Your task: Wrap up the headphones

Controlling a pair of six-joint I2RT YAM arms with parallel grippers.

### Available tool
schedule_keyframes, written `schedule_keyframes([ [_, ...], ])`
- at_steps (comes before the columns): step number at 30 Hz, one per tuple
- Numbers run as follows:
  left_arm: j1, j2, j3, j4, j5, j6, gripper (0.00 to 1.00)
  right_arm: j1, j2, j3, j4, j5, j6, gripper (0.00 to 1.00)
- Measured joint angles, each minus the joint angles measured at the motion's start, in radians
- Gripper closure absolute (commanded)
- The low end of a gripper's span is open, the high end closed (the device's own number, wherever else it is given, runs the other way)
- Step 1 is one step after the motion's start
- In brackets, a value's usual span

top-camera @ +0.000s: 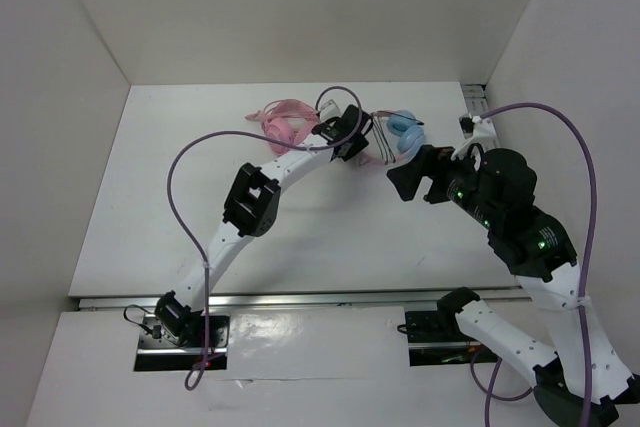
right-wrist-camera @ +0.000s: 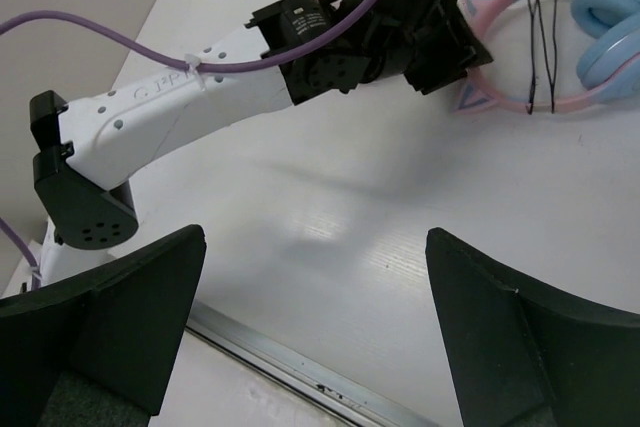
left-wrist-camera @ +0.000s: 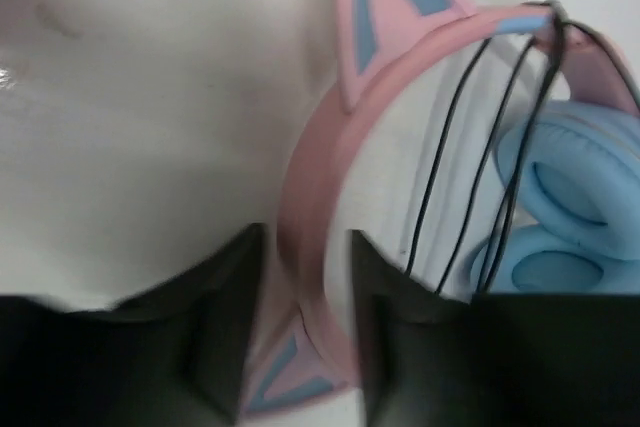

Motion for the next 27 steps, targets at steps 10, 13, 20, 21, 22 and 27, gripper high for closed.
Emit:
schedule_keyframes([
  [10,0.006,-0.083,-0.104,0.118,0.037,0.003,0.0,0.0,-0.002,0.0,0.002,-0.051,0.0,0.02],
  [13,-0.003,-0.163,-0.2,0.132,0.036,0.015,0.0,0.0,-0.002,0.0,0.003,-0.059,0.0,0.02],
  [20,-0.087,-0.39,-0.264,0.099,0.053,0.217,0.0,-0.006,-0.001,0.027,-0.018,0.035,-0.051,0.0],
  [21,-0.108,-0.438,-0.269,0.074,0.048,0.262,0.0,-0.007,-0.001,0.035,-0.019,0.051,-0.061,0.0],
  [22,-0.128,-0.497,-0.299,0.059,0.04,0.304,0.0,-0.007,-0.001,0.043,-0.021,0.065,-0.072,0.0],
  [27,-0.215,-0.959,-0.65,-0.045,-0.02,0.484,0.0,0.005,0.015,0.13,-0.083,0.14,-0.109,0.0],
])
